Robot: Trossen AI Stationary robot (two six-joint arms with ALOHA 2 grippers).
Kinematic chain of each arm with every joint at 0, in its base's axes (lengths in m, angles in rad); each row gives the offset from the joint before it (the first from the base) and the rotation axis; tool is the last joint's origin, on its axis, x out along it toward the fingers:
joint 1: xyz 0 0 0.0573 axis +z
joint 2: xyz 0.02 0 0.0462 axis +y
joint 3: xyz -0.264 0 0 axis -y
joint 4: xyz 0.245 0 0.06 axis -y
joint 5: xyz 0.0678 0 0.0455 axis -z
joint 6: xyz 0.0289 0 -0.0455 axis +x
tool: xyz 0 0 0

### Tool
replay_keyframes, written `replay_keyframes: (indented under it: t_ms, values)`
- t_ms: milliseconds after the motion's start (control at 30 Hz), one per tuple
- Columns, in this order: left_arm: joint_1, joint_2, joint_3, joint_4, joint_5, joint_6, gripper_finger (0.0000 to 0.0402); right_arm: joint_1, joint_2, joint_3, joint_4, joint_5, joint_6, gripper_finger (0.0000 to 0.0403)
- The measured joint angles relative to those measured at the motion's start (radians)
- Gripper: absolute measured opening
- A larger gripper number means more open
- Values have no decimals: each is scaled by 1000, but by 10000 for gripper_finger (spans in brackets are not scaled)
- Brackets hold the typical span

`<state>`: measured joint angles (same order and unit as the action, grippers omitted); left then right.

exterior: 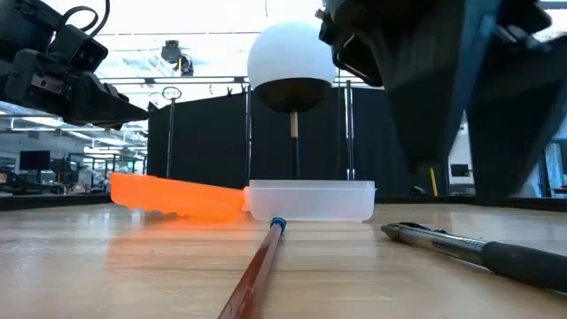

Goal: Pick & place school supplies into a supply box
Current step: Put the black pen into the supply box

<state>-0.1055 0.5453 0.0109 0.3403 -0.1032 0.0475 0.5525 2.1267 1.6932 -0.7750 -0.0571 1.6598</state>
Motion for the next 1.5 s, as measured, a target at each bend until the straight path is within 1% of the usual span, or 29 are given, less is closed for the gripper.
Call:
replay_keyframes:
  t_ms: [100,233,400,533,600,700,867,933,1033,1133,1267,1300,1400,1500]
  values:
    - [0,0,0,-1,0,0,8,11,38,0,32,4,27,202]
    - [0,0,0,-1,0,0,8,11,81,4,-1,0,48,201]
    - [0,-1,0,2,0,3,8,5,140,5,-48,-63,54,201]
    - [0,0,0,2,-1,28,8,5,180,7,-108,-98,-27,201]
    - [0,0,0,1,-1,22,8,5,187,8,-133,-96,-55,201]
    - [-1,0,0,1,0,10,8,3,190,-4,-116,-88,-84,200]
    - [-1,-1,0,-1,0,-5,8,12,190,-9,-82,6,-125,187]
    - [-1,-1,0,-1,3,-5,8,12,190,-10,-82,10,-133,176]
    - [-1,-1,0,-1,5,-5,8,11,190,-10,-89,11,-156,147]
    - [-1,-1,0,-1,5,-1,8,10,190,-11,-101,13,-165,103]
    - [-1,-1,0,-1,5,-1,8,10,189,-12,-109,18,-165,33]
    - [-1,-1,0,-1,5,-1,8,10,189,-12,-109,19,-168,24]
    - [-1,-1,0,-1,5,-1,8,10,184,-12,-111,21,-173,25]
    - [-1,-1,0,-1,5,-1,8,10,173,-15,-113,22,-156,33]
